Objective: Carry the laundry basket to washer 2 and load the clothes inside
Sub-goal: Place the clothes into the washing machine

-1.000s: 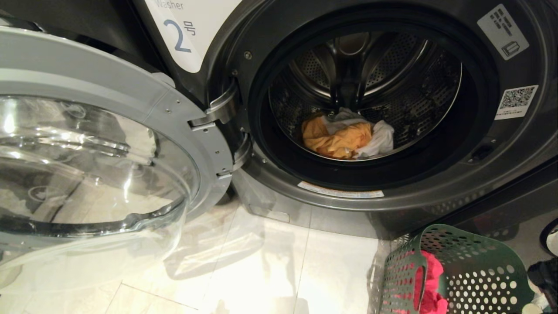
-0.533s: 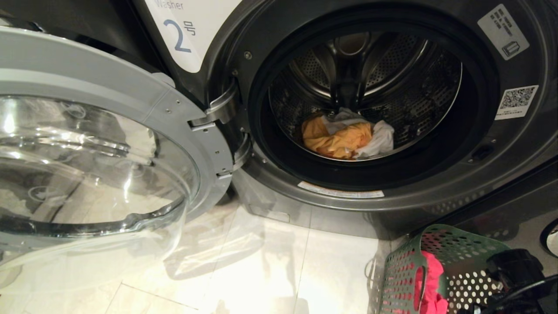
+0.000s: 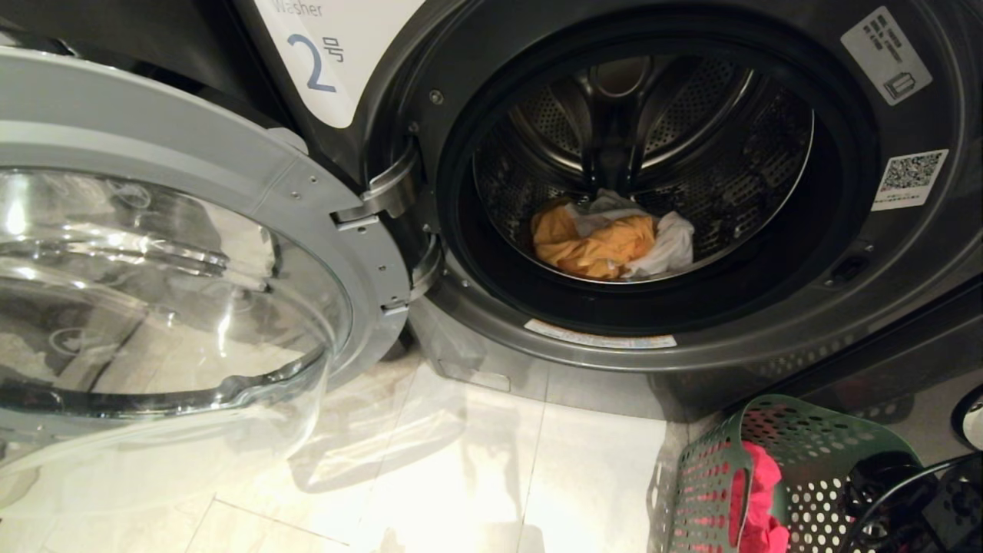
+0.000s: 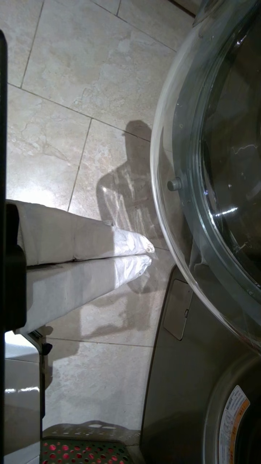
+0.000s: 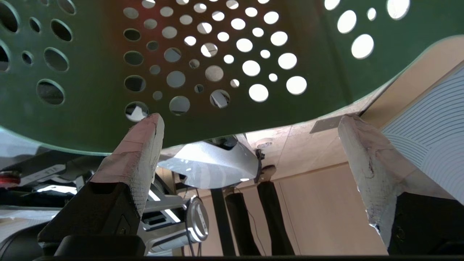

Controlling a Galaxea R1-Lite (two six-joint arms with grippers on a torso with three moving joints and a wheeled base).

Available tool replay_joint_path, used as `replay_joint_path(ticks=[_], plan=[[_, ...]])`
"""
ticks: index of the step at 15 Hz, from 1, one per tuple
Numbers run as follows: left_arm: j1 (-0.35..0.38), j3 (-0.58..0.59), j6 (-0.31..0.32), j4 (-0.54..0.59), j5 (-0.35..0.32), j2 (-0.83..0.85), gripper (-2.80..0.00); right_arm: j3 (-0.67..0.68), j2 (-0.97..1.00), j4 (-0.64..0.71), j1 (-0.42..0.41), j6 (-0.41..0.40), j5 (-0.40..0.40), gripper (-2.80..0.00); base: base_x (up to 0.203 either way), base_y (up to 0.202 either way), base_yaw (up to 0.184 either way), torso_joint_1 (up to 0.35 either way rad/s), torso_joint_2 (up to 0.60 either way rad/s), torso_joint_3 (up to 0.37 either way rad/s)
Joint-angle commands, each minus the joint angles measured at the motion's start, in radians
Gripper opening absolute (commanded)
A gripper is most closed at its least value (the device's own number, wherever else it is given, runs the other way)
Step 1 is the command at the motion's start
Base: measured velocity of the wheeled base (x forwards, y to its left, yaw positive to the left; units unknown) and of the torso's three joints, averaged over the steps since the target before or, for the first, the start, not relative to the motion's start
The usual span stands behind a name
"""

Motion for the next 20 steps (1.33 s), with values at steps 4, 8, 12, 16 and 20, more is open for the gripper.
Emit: replay_joint_path(ticks=[4, 8, 12, 16, 20], plan=[[0.0, 0.002, 0.0, 0.0, 0.001, 0.002, -2.8, -0.091, 0.192, -0.184, -0.005, 0.003, 0.004, 0.0, 0.0, 0.0, 0.0, 0.0, 0.0, 0.0], [0.0, 0.002, 0.0, 0.0, 0.0, 0.002, -2.8, -0.22, 0.373, -0.341, -0.001, -0.003, 0.006, 0.0, 0.0, 0.0, 0.0, 0.0, 0.0, 0.0], [0.0, 0.002, 0.0, 0.0, 0.0, 0.002, -2.8, -0.333, 0.538, -0.575, 0.0, -0.101, 0.007, 0.0, 0.0, 0.0, 0.0, 0.0, 0.0, 0.0], [0.0, 0.002, 0.0, 0.0, 0.0, 0.002, -2.8, -0.452, 0.669, -0.779, -0.002, -0.123, 0.046, 0.0, 0.0, 0.0, 0.0, 0.0, 0.0, 0.0], [0.0, 0.002, 0.0, 0.0, 0.0, 0.002, -2.8, -0.535, 0.803, -0.966, -0.011, -0.209, 0.098, 0.0, 0.0, 0.0, 0.0, 0.0, 0.0, 0.0]])
